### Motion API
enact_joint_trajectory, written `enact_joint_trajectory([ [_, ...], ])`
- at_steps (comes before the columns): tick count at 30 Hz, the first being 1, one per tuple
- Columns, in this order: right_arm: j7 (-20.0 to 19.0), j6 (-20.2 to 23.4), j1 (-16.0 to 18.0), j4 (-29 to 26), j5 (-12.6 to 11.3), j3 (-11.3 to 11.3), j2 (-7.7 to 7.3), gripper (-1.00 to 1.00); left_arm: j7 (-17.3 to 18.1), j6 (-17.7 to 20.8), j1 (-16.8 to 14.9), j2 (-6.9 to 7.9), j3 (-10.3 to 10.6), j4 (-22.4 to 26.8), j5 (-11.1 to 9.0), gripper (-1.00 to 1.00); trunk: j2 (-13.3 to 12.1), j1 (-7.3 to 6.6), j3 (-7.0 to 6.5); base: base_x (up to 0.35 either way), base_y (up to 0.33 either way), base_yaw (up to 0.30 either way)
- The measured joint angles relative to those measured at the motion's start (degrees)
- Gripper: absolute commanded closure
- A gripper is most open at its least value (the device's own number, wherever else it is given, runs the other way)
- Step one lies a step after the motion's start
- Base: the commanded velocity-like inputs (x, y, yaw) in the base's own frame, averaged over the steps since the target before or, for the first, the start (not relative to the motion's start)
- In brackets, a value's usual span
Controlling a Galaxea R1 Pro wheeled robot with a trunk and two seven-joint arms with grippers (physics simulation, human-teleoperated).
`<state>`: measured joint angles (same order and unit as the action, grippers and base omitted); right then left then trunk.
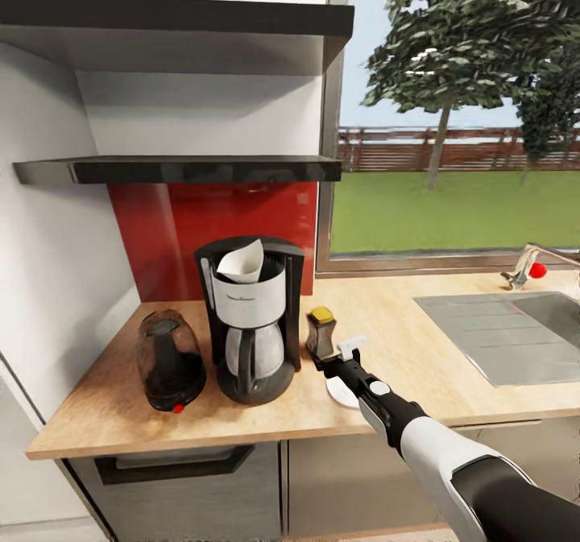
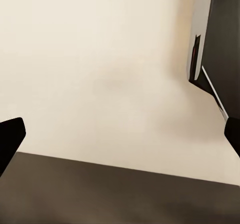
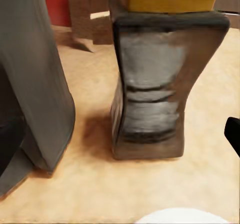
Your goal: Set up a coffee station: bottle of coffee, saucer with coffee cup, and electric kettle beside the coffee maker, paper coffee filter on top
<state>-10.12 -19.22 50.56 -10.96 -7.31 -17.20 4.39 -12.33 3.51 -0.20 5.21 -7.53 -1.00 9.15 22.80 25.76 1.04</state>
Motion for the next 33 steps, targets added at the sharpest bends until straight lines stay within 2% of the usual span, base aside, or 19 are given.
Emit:
enact_joint_trajectory([
  [23,0.0,0.08,0.0,-0.04,0.0,-0.02,0.01,-1.0,0.0,0.0,0.02,-0.01,0.0,0.0,0.0,-1.0,0.0,-0.01,0.0,-0.005,-0.002,0.0],
  [33,0.0,0.05,0.01,-0.05,-0.01,0.07,-0.04,-1.0,0.02,0.0,0.04,-0.02,0.0,0.0,0.0,-1.0,0.01,-0.01,-0.09,0.0,-0.206,-0.017],
])
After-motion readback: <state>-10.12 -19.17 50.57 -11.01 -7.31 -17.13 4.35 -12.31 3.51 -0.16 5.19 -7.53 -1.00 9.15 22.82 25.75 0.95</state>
